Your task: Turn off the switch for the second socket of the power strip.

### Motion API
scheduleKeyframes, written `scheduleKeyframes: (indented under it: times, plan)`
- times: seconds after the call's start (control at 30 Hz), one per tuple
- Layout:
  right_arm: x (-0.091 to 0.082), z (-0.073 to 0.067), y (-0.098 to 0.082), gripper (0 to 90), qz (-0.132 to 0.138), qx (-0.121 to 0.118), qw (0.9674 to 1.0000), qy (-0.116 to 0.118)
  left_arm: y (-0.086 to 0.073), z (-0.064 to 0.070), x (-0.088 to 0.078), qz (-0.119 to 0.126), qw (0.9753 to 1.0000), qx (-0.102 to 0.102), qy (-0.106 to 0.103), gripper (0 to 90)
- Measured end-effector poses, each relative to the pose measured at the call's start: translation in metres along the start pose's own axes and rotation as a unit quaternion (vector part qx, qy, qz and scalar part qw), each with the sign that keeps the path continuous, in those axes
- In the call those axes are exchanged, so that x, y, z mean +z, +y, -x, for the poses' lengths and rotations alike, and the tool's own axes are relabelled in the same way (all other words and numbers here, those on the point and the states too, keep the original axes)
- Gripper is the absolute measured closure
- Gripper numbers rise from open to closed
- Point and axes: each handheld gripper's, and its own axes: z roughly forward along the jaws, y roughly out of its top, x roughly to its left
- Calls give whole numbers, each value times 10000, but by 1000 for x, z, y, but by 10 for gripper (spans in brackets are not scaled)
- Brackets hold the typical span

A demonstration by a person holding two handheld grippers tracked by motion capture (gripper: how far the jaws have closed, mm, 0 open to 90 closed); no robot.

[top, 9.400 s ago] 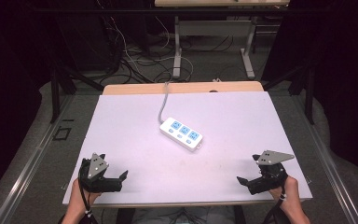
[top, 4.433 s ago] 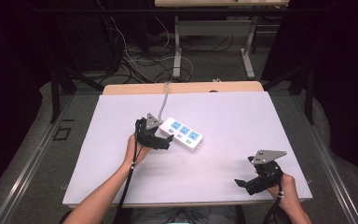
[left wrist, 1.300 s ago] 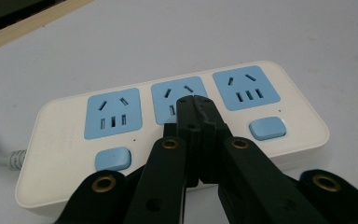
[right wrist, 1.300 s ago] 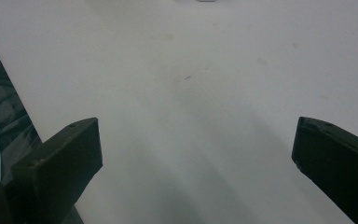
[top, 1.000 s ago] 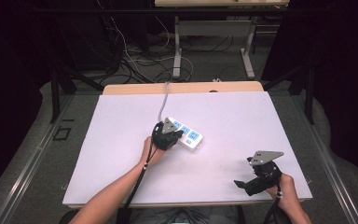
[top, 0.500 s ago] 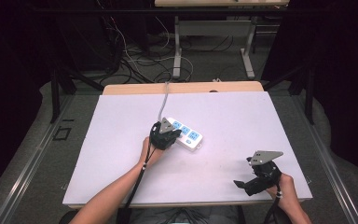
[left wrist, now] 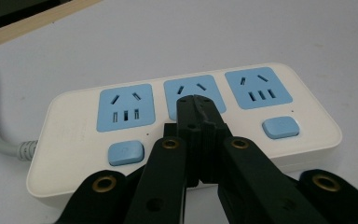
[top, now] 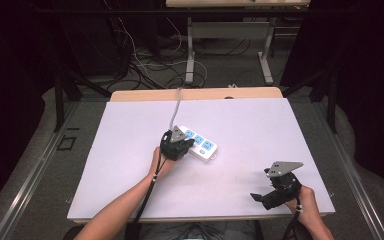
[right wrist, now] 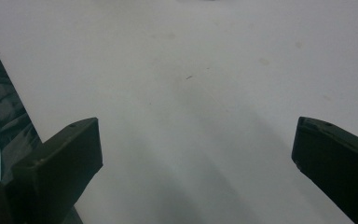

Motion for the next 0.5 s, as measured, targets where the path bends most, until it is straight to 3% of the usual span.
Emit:
scheduleKeyframes:
  times: [0.43, 0.5]
  plan:
    - [0, 0, 0, 9, -11, 2, 10000, -4, 0, 0, 0, 5, 10000, -23, -23, 900]
    - [0, 0, 0, 9, -74, 9, 10000, 32, 1, 2, 0, -26, 9999, 131, 75, 900]
